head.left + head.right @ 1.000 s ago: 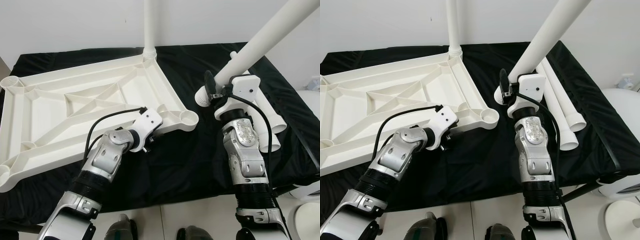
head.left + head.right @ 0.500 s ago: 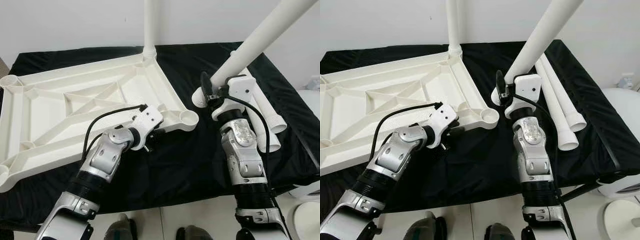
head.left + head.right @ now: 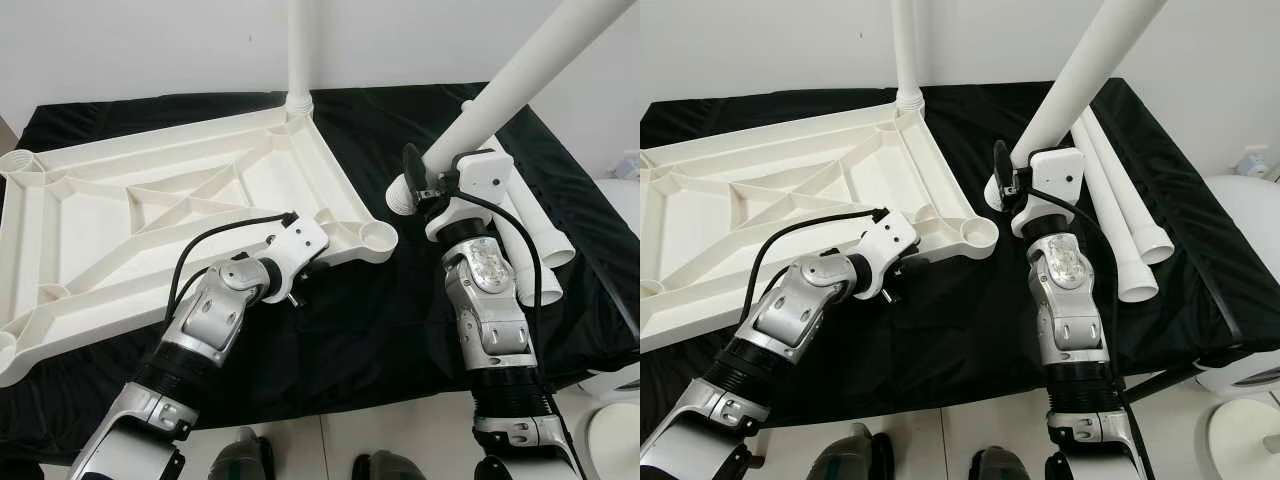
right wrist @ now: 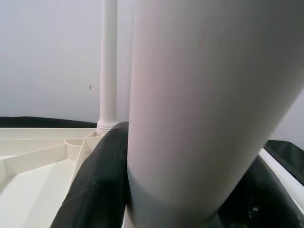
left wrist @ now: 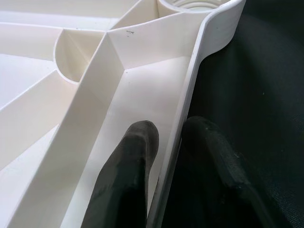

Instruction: Building children table

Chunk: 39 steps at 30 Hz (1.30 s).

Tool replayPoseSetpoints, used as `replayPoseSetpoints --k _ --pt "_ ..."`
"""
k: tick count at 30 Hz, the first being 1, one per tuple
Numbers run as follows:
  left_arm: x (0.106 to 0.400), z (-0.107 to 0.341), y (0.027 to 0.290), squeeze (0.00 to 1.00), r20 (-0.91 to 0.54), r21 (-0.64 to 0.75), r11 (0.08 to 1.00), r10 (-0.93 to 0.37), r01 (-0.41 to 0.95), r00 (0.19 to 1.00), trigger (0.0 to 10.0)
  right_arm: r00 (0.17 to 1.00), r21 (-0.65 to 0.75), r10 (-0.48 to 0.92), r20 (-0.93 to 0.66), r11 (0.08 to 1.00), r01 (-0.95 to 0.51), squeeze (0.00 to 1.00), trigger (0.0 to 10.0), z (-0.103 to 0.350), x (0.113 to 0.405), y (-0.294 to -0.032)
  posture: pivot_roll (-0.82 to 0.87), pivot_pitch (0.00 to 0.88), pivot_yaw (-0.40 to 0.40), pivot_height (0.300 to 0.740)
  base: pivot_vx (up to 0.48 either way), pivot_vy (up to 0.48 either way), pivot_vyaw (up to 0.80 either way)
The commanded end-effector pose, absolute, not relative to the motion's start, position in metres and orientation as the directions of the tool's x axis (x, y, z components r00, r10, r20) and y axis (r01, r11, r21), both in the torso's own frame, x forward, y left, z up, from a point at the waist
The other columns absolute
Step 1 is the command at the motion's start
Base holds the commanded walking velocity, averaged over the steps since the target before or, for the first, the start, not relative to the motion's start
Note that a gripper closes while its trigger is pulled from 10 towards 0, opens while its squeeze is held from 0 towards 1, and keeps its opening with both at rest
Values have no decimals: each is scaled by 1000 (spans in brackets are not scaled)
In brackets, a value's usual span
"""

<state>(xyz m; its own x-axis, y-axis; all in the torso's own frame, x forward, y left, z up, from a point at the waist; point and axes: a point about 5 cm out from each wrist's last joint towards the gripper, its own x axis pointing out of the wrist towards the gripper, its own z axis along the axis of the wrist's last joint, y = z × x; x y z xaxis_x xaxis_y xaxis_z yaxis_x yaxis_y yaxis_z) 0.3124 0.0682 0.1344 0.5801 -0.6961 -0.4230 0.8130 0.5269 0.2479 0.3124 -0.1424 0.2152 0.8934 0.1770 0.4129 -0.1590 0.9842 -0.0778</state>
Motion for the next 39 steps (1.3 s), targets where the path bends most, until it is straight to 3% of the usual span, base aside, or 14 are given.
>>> replayPoseSetpoints --k 1,3,4,20,22,26,27,29,30,32,33,34,35,39 --pt "310 124 69 0 -467 215 512 -694 832 548 5804 889 -86 188 417 982 -167 0 10000 217 311 -141 -46 61 15 740 0 0 0" --pt "310 125 69 0 -464 206 514 -698 833 546 4235 890 -87 189 416 982 -168 0 10000 216 311 -141 -46 60 14 740 0 0 0" --pt "310 126 70 0 -463 203 514 -699 833 545 0 890 -88 191 415 982 -169 0 10000 216 311 -141 -45 60 14 740 0 0 0" --pt "292 115 71 0 -527 196 402 -726 895 441 0 889 -93 204 410 979 -182 0 10000 215 310 -138 -39 60 15 740 0 0 0" --pt "290 116 71 0 -529 209 389 -727 897 438 10000 889 -93 205 410 979 -182 0 10000 215 310 -138 -36 61 15 740 0 0 0" --pt "290 117 71 0 -530 219 375 -730 901 432 10000 889 -93 204 411 979 -182 0 10000 215 310 -138 -35 61 14 740 0 0 0" --pt "291 118 70 384 -526 213 378 -732 901 432 10000 888 -94 204 411 979 -181 0 10000 216 310 -138 -36 61 14 740 0 0 0" --pt "291 119 70 384 -524 209 381 -734 901 432 10000 888 -94 204 412 979 -181 0 10000 216 310 -138 -36 61 14 740 0 0 0" --pt "291 120 70 925 -522 205 386 -734 900 434 10000 888 -95 203 412 979 -180 0 10000 216 311 -138 -36 61 14 740 0 0 0" --pt "292 120 70 1000 -523 205 389 -732 898 436 10000 888 -95 202 413 979 -178 0 10000 216 311 -138 -36 62 14 740 0 0 0" --pt "292 120 70 1000 -523 205 389 -732 898 436 10000 888 -95 202 413 979 -178 0 10000 216 311 -138 -36 62 14 740 0 0 0" --pt "292 121 70 224 -525 206 388 -731 898 436 10000 888 -95 200 414 980 -176 0 10000 216 311 -139 -36 63 15 740 0 0 0" --pt "292 122 69 0 -528 208 385 -730 899 434 10000 888 -95 198 415 980 -174 0 10000 217 311 -139 -36 65 15 740 0 0 0" --pt "295 123 65 0 -533 217 386 -723 896 441 10000 889 -95 194 415 981 -170 0 10000 217 311 -140 -35 69 16 740 0 0 0"
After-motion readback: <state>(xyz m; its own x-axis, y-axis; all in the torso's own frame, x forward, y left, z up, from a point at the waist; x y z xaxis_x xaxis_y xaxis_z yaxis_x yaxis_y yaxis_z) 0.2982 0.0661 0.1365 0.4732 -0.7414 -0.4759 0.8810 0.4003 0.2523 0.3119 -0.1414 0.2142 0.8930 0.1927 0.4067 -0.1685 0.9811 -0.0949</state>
